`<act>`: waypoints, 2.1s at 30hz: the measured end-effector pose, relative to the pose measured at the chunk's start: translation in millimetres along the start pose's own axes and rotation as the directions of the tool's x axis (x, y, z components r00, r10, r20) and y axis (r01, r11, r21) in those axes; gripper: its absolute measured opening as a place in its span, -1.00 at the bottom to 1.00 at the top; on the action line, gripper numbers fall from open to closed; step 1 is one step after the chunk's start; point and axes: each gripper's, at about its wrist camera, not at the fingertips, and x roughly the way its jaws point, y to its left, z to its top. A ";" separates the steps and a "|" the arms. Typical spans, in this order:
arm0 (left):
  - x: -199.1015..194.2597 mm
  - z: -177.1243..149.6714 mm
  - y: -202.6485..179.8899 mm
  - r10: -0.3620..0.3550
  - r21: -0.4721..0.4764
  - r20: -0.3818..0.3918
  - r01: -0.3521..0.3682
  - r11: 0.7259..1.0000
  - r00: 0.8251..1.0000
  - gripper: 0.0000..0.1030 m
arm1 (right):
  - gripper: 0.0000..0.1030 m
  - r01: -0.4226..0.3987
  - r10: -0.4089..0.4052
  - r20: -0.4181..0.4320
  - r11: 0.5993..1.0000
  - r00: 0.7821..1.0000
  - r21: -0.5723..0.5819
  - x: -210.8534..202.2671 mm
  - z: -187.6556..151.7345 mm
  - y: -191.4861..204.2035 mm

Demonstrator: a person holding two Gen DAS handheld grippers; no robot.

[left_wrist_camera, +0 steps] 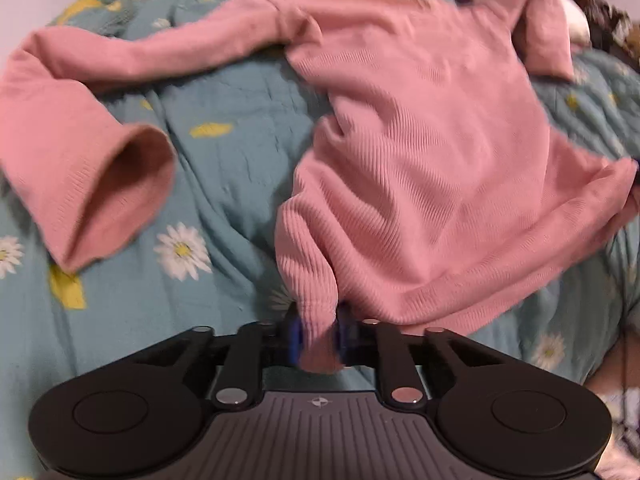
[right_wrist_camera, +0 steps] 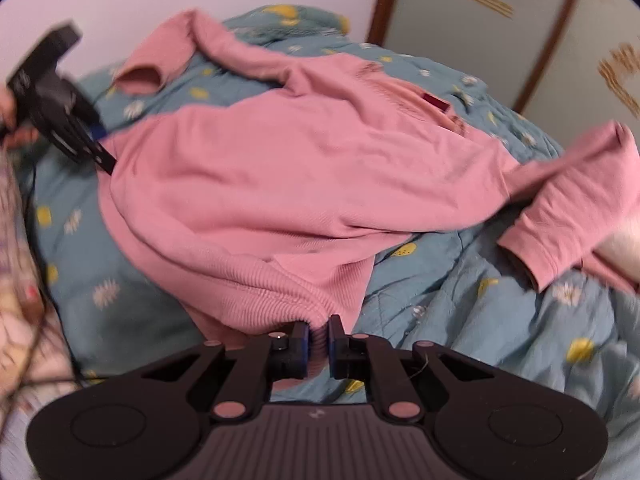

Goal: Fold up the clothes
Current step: 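Grasp the sweater hem with the left gripper while the right gripper grasps the hem, then lift the hem with both grippers and lay it back flat, opening both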

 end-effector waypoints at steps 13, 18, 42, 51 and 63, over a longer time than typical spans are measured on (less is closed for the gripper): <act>-197.6 25.5 -27.2 -0.242 -0.183 0.279 0.299 0.937 0.929 -0.83 | -0.88 -0.127 -0.023 0.466 0.949 0.885 0.289 -175.7 53.3 -56.6; -194.2 -1.3 -70.5 -0.322 -0.106 0.082 0.329 0.938 0.943 -0.73 | -0.86 -0.075 -0.032 0.449 0.973 0.893 0.218 -250.2 21.0 -56.8; -3.6 220.6 31.9 0.255 0.111 0.194 -0.280 0.954 0.947 0.21 | -0.18 0.156 -0.133 0.186 0.981 0.973 -0.113 -4.6 174.2 -120.2; 118.8 281.9 33.9 0.187 0.235 0.121 -0.211 0.949 0.975 0.21 | -0.18 0.059 -0.059 -0.033 0.998 0.998 -0.014 176.0 235.5 -160.8; 161.0 281.0 32.1 0.198 0.249 0.145 -0.230 0.941 0.969 -0.81 | -0.97 0.113 -0.109 -0.044 0.986 0.993 0.122 250.7 258.3 -175.1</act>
